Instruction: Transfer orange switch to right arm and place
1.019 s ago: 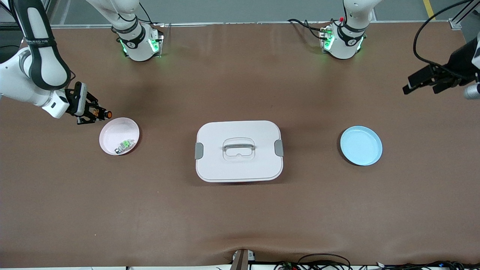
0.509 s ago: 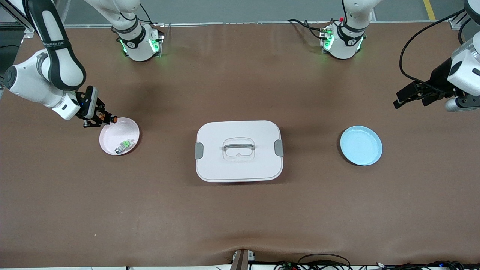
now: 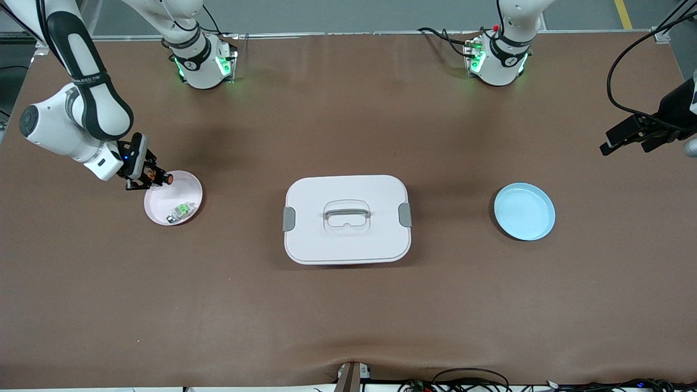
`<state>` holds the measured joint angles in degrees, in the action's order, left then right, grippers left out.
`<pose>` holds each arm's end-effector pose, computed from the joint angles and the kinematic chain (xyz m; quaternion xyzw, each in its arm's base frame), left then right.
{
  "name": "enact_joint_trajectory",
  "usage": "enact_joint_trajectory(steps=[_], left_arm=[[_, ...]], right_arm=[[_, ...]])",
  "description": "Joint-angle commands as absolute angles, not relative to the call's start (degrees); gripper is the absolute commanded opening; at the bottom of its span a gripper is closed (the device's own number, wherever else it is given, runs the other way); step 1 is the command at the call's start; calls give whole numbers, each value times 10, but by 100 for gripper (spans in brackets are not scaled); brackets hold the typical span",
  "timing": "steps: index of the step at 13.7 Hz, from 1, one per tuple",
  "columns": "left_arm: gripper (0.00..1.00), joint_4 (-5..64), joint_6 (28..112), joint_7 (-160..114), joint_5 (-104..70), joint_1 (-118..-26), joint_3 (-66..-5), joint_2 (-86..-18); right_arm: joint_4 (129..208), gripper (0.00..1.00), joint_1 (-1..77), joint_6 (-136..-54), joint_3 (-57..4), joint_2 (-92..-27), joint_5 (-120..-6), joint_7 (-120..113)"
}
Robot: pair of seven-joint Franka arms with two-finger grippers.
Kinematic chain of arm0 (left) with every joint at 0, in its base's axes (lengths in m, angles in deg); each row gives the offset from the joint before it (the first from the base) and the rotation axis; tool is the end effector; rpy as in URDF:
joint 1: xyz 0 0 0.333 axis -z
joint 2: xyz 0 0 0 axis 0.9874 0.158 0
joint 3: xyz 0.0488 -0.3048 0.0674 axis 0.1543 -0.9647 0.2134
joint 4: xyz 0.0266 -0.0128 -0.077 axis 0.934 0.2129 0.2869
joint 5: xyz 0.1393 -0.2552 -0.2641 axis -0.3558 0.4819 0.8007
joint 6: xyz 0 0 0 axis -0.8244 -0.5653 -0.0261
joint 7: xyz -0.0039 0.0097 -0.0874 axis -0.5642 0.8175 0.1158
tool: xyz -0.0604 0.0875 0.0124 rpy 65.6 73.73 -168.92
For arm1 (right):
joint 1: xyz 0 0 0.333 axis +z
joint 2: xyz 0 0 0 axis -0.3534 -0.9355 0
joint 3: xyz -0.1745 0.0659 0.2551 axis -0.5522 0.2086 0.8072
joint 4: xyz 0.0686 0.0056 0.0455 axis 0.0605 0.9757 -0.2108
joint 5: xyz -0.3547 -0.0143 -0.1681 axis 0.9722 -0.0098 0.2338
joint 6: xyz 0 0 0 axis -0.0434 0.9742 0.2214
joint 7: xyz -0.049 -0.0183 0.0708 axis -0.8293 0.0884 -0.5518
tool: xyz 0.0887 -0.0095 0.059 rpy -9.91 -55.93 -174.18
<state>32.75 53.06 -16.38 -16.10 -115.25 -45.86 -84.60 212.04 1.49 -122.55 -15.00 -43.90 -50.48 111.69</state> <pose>0.5341 0.0225 0.5944 0.9960 0.0610 0.0326 0.0559 0.4474 -0.1072 0.2255 -0.7226 -0.6772 -0.0906 0.1056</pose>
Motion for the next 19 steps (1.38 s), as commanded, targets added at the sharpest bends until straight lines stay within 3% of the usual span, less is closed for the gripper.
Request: enact_joint_trajectory(steps=[1, 4, 8, 13, 15, 19], left_arm=[[100, 337, 537, -153, -158, -1155, -457, -859], [100, 337, 537, -153, -158, -1136, -440, -859], [100, 337, 527, -153, -160, -967, -270, -860], [100, 336, 526, -153, -178, -809, -121, -861], [100, 332, 526, -154, -197, -778, -94, -860], [100, 306, 531, -153, -208, -782, -96, -849]], right_arm=[[2126, 0, 22, -1258, -149, -464, -566, 1171], [2126, 0, 35, -1291, -149, -488, -616, 1214], [2125, 0, 42, -1302, -149, -495, -618, 1214], [2125, 0, 45, -1329, -149, -512, -619, 1214], [2123, 0, 45, -1331, -149, -516, -619, 1214], [2123, 0, 45, -1331, -149, -518, -620, 1213]])
